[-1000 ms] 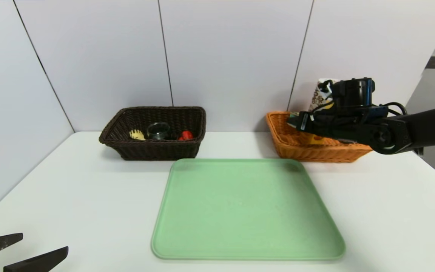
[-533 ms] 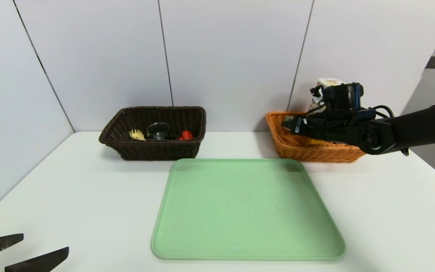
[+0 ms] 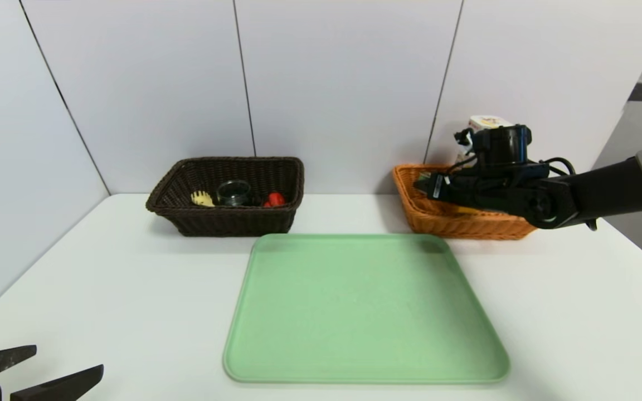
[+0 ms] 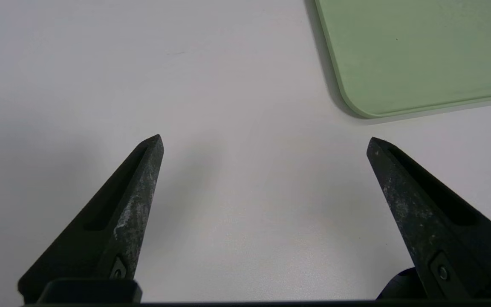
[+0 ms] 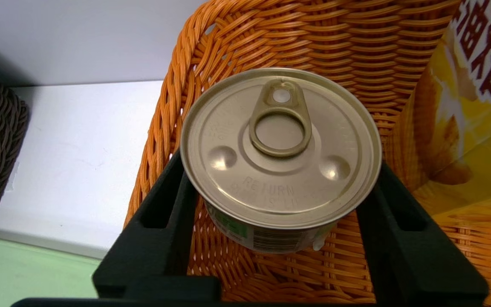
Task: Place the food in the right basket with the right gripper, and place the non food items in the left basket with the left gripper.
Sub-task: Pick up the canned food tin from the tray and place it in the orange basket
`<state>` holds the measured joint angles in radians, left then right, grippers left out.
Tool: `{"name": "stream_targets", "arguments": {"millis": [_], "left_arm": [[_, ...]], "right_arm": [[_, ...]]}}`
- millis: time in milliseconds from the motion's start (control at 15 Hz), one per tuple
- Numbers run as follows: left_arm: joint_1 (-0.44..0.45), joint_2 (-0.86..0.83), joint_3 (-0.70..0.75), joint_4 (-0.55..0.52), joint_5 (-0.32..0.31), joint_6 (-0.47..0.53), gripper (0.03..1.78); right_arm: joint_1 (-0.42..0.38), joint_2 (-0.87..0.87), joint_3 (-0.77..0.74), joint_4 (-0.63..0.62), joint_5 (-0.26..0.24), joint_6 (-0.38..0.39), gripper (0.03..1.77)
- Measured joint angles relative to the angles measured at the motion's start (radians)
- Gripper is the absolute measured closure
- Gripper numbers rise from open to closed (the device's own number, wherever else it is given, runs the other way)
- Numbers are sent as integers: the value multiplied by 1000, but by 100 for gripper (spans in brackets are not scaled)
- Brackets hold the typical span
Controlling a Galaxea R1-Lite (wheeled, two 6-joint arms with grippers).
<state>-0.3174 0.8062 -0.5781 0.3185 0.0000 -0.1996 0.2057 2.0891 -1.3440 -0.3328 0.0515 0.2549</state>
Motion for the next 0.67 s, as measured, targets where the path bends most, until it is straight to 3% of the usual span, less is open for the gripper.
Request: {"name": "stream_targets", "arguments": {"millis": [267,667], "left_arm": [[0,3,-1,-1,0,0,12],[0,6,-16,-3,5,0,12]], "right_arm": [[-2,4,-5,0,1,1,43],[3,-51,-14,0,0,0,25]]}}
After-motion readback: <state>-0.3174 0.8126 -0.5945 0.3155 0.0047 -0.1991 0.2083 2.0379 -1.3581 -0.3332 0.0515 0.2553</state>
